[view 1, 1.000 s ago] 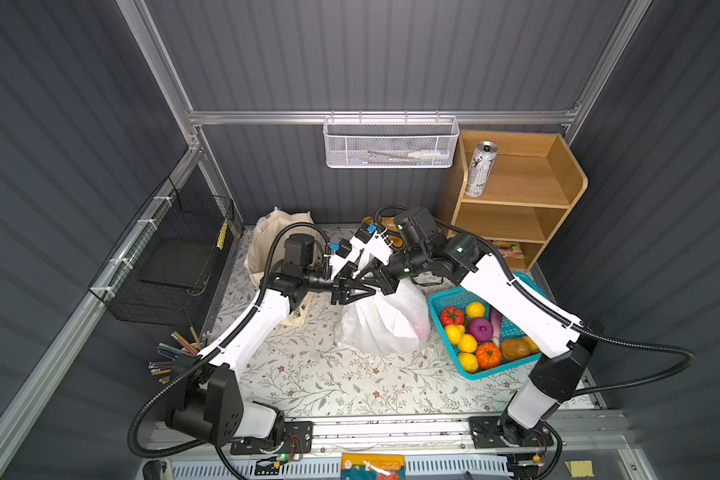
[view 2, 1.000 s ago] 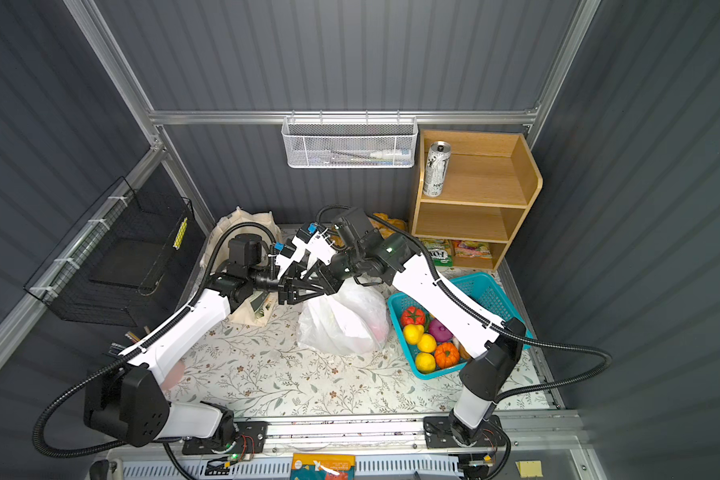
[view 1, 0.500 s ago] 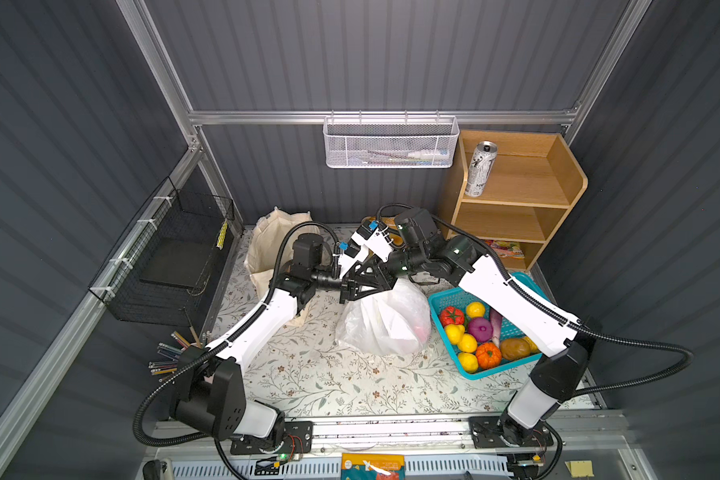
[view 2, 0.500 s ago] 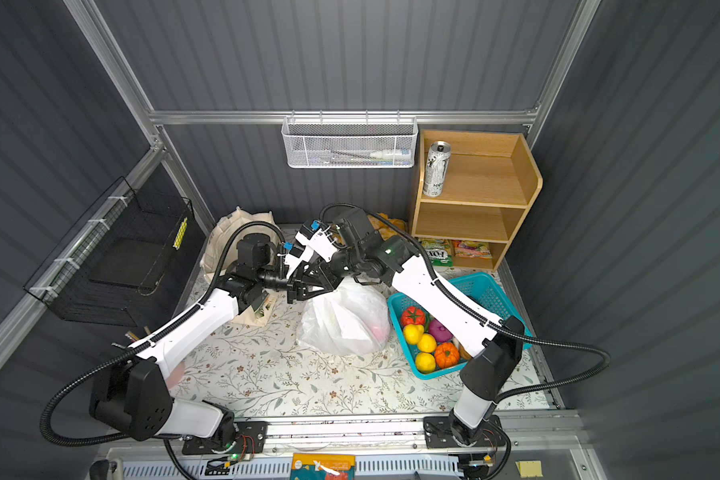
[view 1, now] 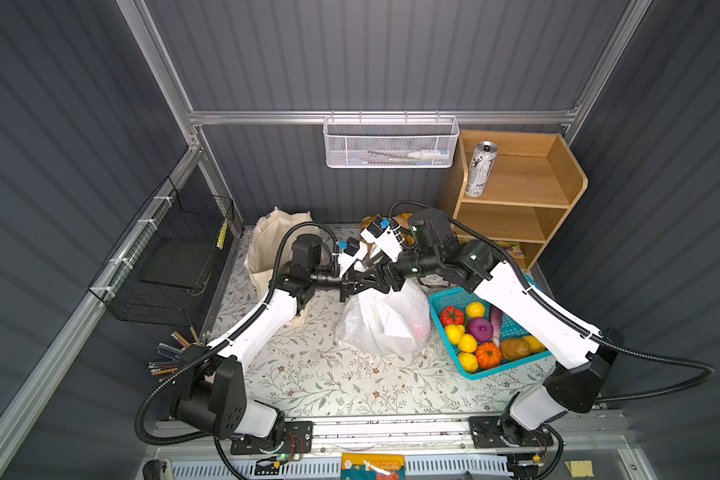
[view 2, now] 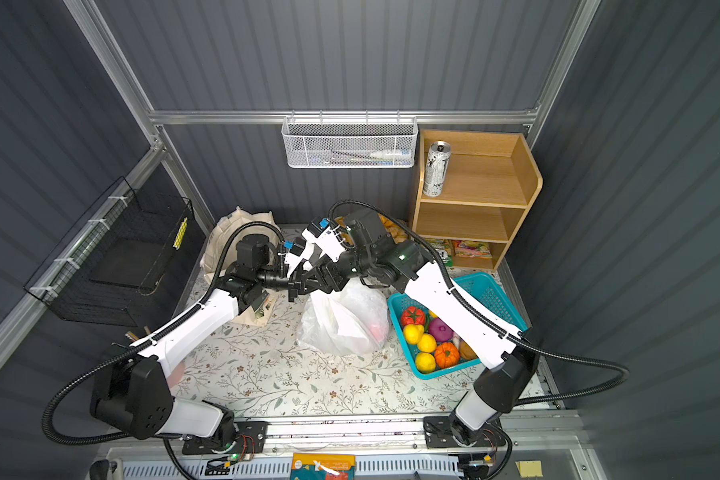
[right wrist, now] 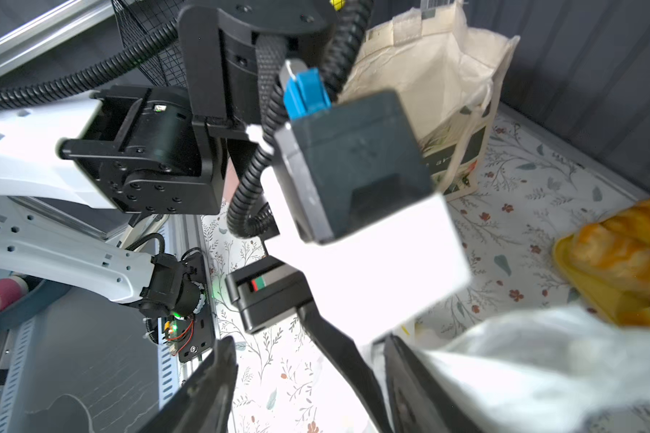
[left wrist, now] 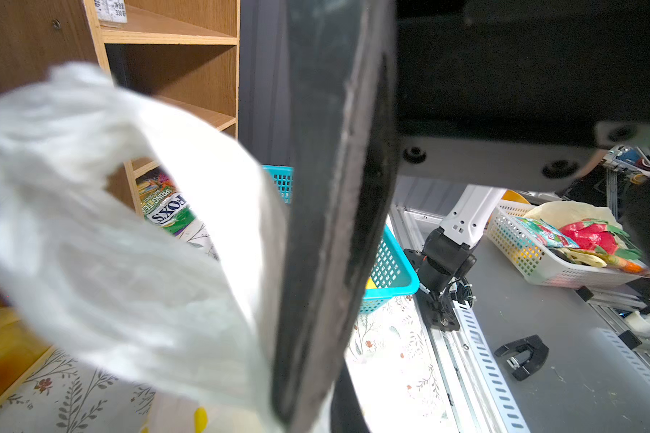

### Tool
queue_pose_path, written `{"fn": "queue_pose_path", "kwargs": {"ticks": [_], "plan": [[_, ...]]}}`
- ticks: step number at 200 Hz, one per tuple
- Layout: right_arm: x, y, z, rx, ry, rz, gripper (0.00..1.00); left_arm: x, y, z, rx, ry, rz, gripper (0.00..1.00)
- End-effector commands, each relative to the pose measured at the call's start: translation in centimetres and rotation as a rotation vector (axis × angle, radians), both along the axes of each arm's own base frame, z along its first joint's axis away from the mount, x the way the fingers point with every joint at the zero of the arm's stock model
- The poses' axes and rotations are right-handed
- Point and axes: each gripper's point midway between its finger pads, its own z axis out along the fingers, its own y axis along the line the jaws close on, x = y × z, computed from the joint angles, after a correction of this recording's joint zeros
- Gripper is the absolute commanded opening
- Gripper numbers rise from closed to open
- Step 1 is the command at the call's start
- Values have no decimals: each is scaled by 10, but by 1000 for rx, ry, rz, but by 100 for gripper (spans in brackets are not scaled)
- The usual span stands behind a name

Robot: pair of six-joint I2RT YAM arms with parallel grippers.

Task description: Place the mixed food into the grocery bags and tie them

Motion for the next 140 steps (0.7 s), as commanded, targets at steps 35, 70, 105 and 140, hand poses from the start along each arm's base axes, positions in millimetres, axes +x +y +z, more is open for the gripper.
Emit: {"fn": "queue_pose_path", "kwargs": {"ticks": [35, 70, 105, 140], "plan": [[19, -77, 32, 198, 61, -163, 75, 1, -1, 12, -11, -43, -1, 0], [42, -56, 35, 202, 124, -133, 83, 1, -2, 16, -14, -46, -13, 0], [67, -37, 28, 201, 189, -122, 88, 3, -3, 16, -13, -42, -14, 0], [70, -25, 25, 234, 238, -71, 81, 4, -3, 17, -14, -38, -13, 0]]}}
